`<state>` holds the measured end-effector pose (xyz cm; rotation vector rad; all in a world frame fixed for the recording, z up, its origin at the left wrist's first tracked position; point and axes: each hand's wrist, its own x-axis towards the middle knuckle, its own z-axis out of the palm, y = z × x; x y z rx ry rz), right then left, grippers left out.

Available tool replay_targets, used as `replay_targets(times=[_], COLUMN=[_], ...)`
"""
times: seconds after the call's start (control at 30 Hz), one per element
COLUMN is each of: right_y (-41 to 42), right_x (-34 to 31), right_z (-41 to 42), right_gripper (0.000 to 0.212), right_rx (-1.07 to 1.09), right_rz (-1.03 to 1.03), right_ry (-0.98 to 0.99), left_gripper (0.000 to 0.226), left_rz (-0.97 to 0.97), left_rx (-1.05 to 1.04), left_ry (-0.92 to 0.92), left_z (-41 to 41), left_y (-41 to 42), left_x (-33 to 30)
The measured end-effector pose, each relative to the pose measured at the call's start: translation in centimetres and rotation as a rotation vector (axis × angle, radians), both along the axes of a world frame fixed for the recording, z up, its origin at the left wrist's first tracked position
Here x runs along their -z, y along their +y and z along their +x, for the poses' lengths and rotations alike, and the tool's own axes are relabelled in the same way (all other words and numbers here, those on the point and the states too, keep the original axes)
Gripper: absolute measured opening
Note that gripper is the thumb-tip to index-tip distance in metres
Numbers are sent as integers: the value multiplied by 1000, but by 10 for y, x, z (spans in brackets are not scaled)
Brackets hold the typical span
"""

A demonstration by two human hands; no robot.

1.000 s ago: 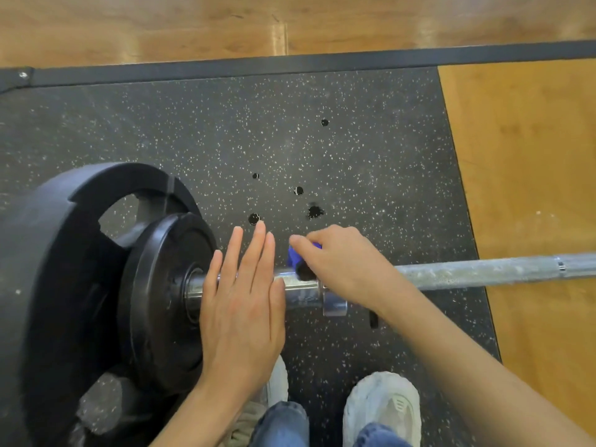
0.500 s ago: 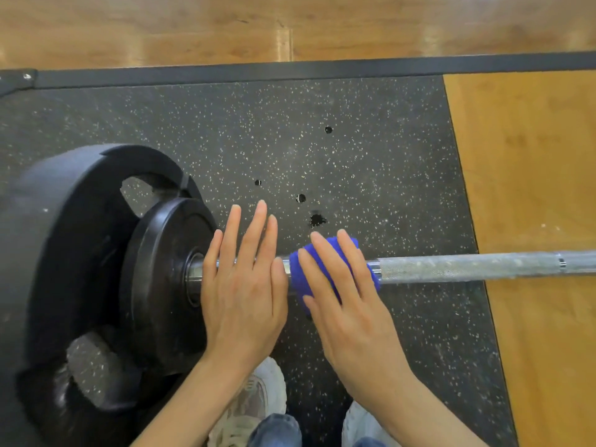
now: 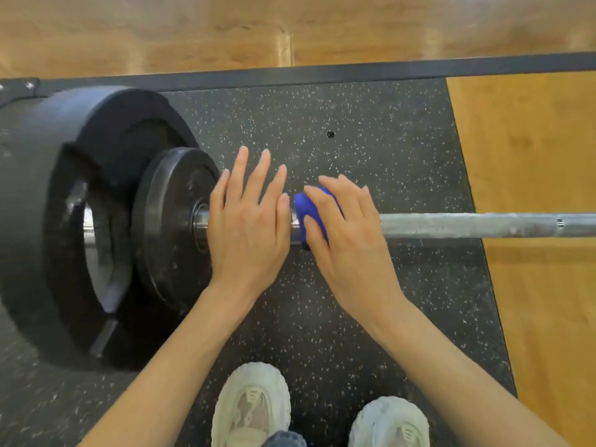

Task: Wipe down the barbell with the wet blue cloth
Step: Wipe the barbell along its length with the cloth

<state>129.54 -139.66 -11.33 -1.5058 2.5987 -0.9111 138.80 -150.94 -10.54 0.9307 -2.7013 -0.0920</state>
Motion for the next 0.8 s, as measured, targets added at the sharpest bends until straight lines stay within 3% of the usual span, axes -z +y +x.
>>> replay_targets(times=[0.23, 0.37, 0.53, 0.73, 0.8], right_y=[-1, -28, -13, -54, -49], right_x=[18, 7, 32, 15, 25], right_z=[-16, -27, -33, -54, -53], right_gripper=[37, 40, 36, 39, 39], right_rx=[-107, 62, -84, 68, 21], right_rz=[-69, -84, -72, -124, -129], right_ry=[185, 37, 277, 87, 154], left_gripper=[52, 50, 48, 49, 50], left_rz=[66, 48, -4, -35, -37], left_rx=[43, 33, 49, 52, 55], left_ry=[90, 110, 107, 112, 99], left_z=[-8, -23, -37, -56, -63], left_y=[-7, -19, -35, -54, -61], left_x=[6, 7, 11, 12, 11])
